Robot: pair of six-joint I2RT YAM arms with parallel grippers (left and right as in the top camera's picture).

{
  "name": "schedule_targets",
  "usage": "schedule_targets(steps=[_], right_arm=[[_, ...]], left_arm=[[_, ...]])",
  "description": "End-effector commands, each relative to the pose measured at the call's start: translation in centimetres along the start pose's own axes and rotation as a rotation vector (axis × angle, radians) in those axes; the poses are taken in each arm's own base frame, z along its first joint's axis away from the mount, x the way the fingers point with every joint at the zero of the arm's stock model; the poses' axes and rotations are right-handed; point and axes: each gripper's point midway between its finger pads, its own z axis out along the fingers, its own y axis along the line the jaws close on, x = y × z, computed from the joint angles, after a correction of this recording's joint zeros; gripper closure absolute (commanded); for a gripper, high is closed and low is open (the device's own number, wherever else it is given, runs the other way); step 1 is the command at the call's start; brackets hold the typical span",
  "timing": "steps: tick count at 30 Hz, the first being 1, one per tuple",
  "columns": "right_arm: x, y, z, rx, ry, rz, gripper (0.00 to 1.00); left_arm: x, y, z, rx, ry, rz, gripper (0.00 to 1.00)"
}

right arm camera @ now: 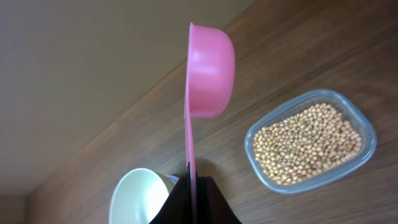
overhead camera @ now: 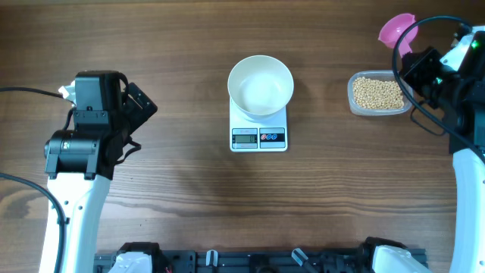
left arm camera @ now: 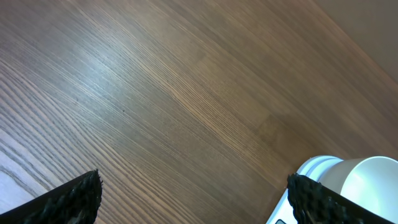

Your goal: Scoop item into bowl and weigh 150g on scale

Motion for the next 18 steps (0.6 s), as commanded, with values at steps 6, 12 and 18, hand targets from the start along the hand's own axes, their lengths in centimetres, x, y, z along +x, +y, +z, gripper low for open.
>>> schedule_targets(steps=[6,12,18], right_arm=[[-0.75,0.25,-0.33,-0.005,-0.026,0.002,0.96],[-0.64,-0.04,-0.34,0.012,-0.022,-0.177,0.96],[-0.42,-0.18,-0.34,0.018,-0.012,-0.307,0.96]], left_arm=[[-0.27,0.29,0.16,-0.016,-0.008,0.0,0.0],[-0.27,0.29,0.15,-0.015,-0.008,0.0,0.0],[-0.27,0.29,0.16,-0.016,-0.008,0.0,0.0]])
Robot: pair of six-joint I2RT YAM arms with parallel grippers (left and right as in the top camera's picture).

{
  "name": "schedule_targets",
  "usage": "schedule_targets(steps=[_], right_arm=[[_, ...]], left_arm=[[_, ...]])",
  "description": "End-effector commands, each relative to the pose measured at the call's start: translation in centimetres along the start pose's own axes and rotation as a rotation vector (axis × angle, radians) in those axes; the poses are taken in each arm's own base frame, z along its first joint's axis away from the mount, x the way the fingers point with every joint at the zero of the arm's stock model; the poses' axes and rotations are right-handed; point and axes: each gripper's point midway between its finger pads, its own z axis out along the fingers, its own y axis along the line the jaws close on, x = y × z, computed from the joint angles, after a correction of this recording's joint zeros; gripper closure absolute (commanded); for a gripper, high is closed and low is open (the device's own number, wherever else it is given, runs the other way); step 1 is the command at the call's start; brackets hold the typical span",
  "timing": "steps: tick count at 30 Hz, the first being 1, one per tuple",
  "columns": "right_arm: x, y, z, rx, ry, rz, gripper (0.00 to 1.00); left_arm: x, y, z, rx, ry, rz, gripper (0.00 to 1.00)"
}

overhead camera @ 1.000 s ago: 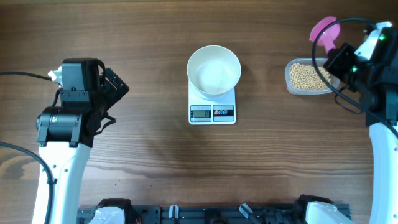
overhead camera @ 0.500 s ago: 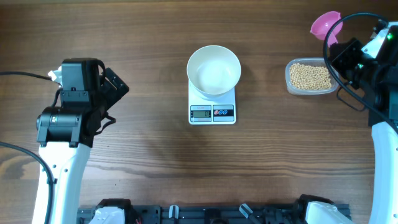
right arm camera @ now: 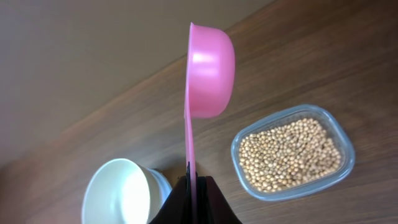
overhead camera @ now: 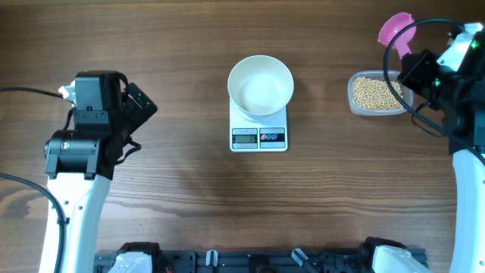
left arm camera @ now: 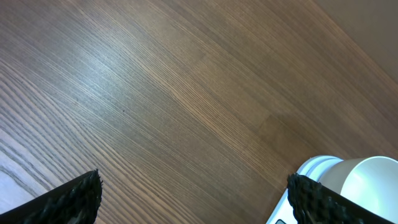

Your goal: Scoop item into bowl and weigh 150g on scale

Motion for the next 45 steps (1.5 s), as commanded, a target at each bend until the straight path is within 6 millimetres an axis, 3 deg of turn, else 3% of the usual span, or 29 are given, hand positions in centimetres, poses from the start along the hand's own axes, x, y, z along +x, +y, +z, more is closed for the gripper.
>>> schedule_targets(steps=[1,15,28,32,33,36,40,42,45], right_arm=[[-0.6,-0.1,-0.3,0.011,-0.017,-0.138,0.96],[-0.6,-0.1,-0.3,0.01,-0.02,-0.201,0.96],[0.8,-0.4,-0.4,0.014,0.039,-0.236,0.96],[0.8,-0.3,-0.4,0.01,0.04,-0.236,0.96],[0.8,-0.3,-0.4,0.006,0.041,-0.235,0.96],[0.9,-0.1,-0.4,-0.001,0.045,-0.235,0.96],[0.9,-0.1,-0.4,-0.004,0.046,-0.235,0.96],[0.9,-0.1,-0.4,-0.004,0.046,-0.234,0.96],[1.0,0.0,-0.4,-0.013,0.048,-0.234,0.96]], left_arm=[[-0.3,0.3,0.2,-0.016,-0.008,0.0,0.0],[-0.3,0.3,0.2,-0.016,-0.008,0.0,0.0],[-0.4,-0.7,0.1,0.035,-0.003,-0.01,0.0],[2.7,-4.0,-0.5,0.237,0.167,0.054,0.0],[4.1,-5.8,-1.3,0.362,0.231,0.173,0.0],[7.7,-8.1,-3.7,0.612,0.371,0.404,0.0],[10.3,-7.0,-4.8,0.664,0.459,0.556,0.0],[10.0,-6.0,-4.0,0.59,0.444,0.567,0.0],[9.8,-6.2,-4.0,0.595,0.437,0.552,0.0]])
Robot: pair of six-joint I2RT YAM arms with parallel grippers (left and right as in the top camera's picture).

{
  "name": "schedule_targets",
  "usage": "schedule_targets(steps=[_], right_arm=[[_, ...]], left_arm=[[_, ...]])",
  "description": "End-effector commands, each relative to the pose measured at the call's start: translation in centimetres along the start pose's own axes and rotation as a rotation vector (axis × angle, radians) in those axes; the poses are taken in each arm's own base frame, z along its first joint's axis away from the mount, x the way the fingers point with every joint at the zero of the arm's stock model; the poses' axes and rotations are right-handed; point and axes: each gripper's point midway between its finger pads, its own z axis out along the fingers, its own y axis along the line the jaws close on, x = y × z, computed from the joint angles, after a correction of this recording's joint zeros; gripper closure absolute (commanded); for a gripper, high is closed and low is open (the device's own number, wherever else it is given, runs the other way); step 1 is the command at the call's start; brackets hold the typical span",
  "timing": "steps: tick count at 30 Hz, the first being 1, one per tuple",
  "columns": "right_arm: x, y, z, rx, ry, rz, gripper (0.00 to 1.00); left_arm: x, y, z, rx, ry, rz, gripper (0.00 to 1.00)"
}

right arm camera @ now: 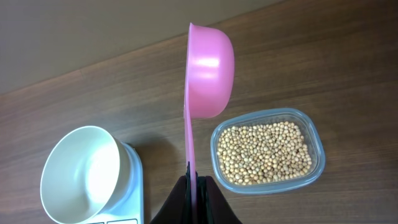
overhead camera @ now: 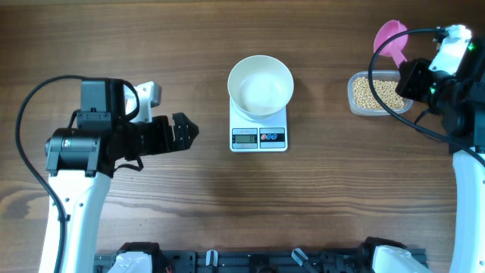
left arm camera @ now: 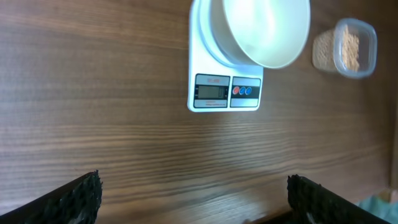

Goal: Scoop item into bowl and weigh 150g on scale
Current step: 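Move the left gripper forward beside the scale near the bowl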

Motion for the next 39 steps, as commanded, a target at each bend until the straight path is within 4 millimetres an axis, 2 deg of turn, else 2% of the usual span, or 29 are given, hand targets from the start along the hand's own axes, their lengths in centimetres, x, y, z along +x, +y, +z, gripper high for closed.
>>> schedule_targets(steps=[1,6,10,14,20,25,32,39], right_arm=[[-0.5,0.5,-0.4,-0.029,-0.013,-0.022,0.96],[-0.4,0.8,-0.4,-0.047,-0.009,-0.022,0.96],[-0.4,0.8,-0.4,-0.046,-0.009,-0.022,0.96],[-0.4,0.8,-0.4,-0.046,-0.009,-0.022,0.96],[-0.4,0.8,-0.4,-0.046,-0.009,-0.022,0.96],[-0.5,0.8,-0.4,-0.046,-0.011,-0.023,0.96],[-0.5,0.8,-0.4,-0.046,-0.014,-0.036,0.96],[-0.5,0.8,-0.4,-0.046,-0.014,-0.049,0.96]], left_arm=[[-0.1,-1.0,0.0,0.066,0.001,0.062,0.0],[0.7,-2.2,0.3,0.101,0.036,0.117,0.0],[2.1,-2.5,1.3,0.029,0.084,0.15,0.0],[2.3,-2.7,2.2,-0.096,0.062,0.141,0.0],[2.8,-3.7,3.2,-0.159,0.036,0.139,0.0],[2.5,-4.2,4.9,-0.124,0.004,0.124,0.0],[2.0,-6.7,5.3,0.01,-0.008,0.225,0.0],[2.1,-7.1,6.1,0.035,0.022,0.222,0.0]])
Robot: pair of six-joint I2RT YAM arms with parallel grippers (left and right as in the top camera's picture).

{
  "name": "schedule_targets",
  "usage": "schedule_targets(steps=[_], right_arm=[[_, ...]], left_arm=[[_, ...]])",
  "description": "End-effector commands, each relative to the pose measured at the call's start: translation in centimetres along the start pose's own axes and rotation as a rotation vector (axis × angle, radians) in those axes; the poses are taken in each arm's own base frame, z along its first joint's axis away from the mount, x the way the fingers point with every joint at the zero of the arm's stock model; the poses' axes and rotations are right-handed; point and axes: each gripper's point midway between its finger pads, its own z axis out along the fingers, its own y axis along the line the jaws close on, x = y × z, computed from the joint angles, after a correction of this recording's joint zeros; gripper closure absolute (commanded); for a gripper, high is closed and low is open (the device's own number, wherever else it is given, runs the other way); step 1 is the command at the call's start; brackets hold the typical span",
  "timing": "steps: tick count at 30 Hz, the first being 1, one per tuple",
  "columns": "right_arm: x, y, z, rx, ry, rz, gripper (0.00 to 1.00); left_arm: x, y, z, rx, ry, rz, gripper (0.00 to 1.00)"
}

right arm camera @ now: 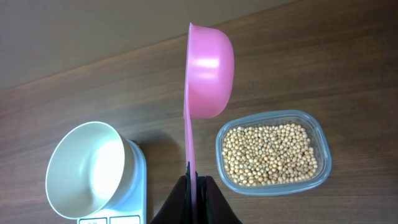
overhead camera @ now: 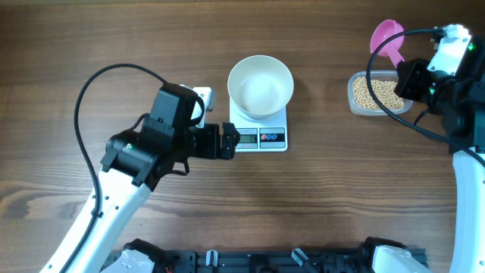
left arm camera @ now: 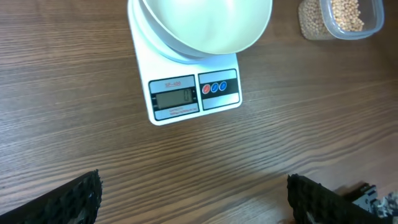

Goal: Scoop item into bowl and weigh 150g on scale
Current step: 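Move the left gripper forward beside the scale near the bowl, then lower the pink scoop with the right gripper into the soybeans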

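Observation:
A white bowl (overhead camera: 261,85) sits empty on a white digital scale (overhead camera: 258,136) at the table's middle. At the right, a clear tub of soybeans (overhead camera: 377,94) rests on the wood. My right gripper (right arm camera: 193,182) is shut on the handle of a pink scoop (right arm camera: 208,68), held above the table between bowl (right arm camera: 87,165) and tub (right arm camera: 272,153); the scoop (overhead camera: 387,36) looks empty. My left gripper (overhead camera: 227,141) is open just left of the scale, its fingers wide apart with the scale display (left arm camera: 176,98) ahead of them.
The bowl (left arm camera: 202,25) and tub (left arm camera: 341,17) show at the top of the left wrist view. A cable (overhead camera: 114,76) loops above the left arm, another arcs by the right arm. Dark mounts line the front edge (overhead camera: 258,262).
My left arm has reached further right, from mid-left of the table to right beside the scale's left edge. The right gripper with the pink scoop has barely shifted.
At first my left arm was parked at the far left, pointing away from the scale, while my right gripper held the pink scoop beyond the tub. The left arm then turned toward the scale and now sits beside it; the scoop has drifted slightly left.

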Motion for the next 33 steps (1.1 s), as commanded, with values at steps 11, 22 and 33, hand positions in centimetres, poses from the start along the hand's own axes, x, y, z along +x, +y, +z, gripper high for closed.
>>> schedule_targets(steps=[11,22,33], right_arm=[[-0.57,0.37,-0.35,-0.02,-0.017,-0.024,0.96],[-0.55,0.37,-0.35,-0.019,-0.016,-0.023,0.96],[-0.38,0.35,-0.35,-0.019,-0.009,-0.022,0.95]], left_arm=[[0.17,-0.59,1.04,0.036,0.031,0.023,0.0],[0.08,-0.5,1.05,0.03,0.026,0.024,0.0],[0.08,-0.5,1.05,0.03,0.026,0.024,0.0]])
